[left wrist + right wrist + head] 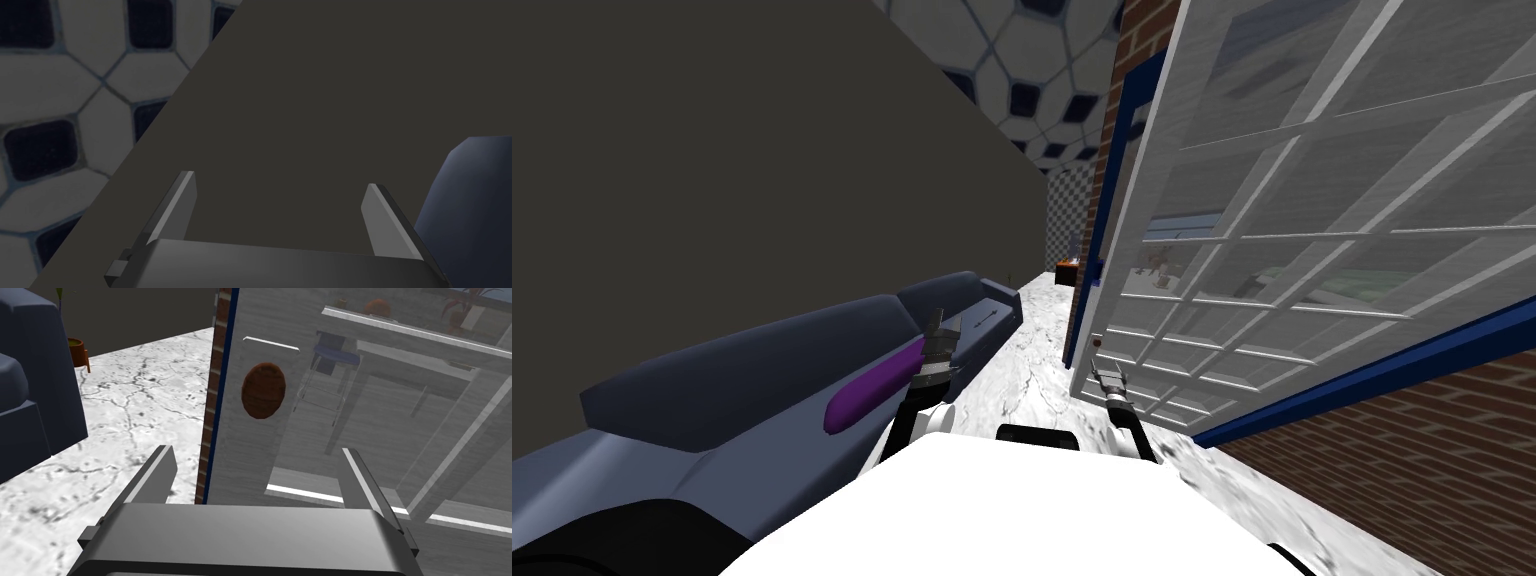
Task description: Pull the door open
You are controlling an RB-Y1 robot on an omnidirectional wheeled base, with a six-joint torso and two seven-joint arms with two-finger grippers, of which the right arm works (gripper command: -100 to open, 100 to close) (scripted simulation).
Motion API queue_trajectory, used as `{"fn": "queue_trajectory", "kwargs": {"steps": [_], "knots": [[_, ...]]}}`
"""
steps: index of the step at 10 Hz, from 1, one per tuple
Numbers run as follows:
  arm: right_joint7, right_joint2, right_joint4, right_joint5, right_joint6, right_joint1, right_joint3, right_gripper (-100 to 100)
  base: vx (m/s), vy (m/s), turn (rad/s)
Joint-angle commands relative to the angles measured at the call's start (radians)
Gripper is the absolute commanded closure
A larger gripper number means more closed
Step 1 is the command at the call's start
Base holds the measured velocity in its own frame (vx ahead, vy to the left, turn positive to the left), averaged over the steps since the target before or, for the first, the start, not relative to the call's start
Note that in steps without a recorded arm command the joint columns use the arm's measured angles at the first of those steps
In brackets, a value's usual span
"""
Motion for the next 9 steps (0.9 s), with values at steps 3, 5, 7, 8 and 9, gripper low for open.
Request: {"fn": "queue_trajectory", "kwargs": {"steps": [3, 5, 7, 8, 9], "knots": [[-0.102, 0.007, -0.012, -0.031, 0.013, -0.003, 0.015, -100, -0.057, -0.017, 0.011], [-0.146, 0.009, -0.016, -0.044, 0.017, -0.005, 0.022, -100, -0.06, -0.013, 0.008], [-0.148, 0.009, -0.018, -0.045, 0.018, -0.004, 0.022, -100, -0.028, -0.005, 0.003], [-0.171, -0.009, -0.011, -0.051, 0.008, 0.006, 0.016, -100, 0.153, 0.022, 0.114], [-0.177, -0.015, -0.009, -0.052, 0.005, 0.008, 0.014, -100, 0.214, 0.005, 0.093]]}}
